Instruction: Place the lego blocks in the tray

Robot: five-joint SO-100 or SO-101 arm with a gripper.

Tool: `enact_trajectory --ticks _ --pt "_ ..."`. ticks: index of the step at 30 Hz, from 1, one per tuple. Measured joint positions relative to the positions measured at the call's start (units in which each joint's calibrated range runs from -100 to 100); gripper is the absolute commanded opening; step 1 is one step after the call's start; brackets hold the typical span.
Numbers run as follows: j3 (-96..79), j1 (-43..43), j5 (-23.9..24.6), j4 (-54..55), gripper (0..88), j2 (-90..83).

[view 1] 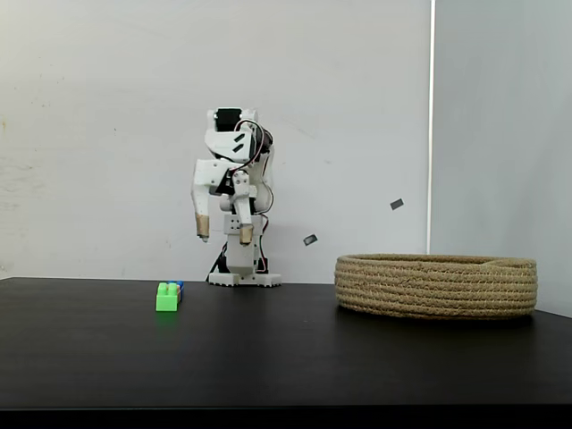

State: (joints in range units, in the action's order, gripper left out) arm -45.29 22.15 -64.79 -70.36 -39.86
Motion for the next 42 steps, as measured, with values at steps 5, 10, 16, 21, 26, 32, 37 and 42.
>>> enact_trajectory --ticks 5,10,16,21,26,32,37,42 --pt "6.45 4.72 -2.69 0.00 22.9 7.12" --pt "12.37 8.06 -3.86 0.24 23.0 14.84" --pt "15.11 10.75 -4.79 5.12 23.0 22.99" --pt "15.38 12.54 -5.67 9.74 23.7 28.33" --pt "15.38 13.11 -5.71 13.64 23.9 31.30" --pt "15.38 12.70 -4.69 15.59 24.5 32.32" --pt "13.79 10.83 -3.96 16.00 25.4 32.32" --pt "10.78 10.83 -3.81 18.03 25.4 32.32"
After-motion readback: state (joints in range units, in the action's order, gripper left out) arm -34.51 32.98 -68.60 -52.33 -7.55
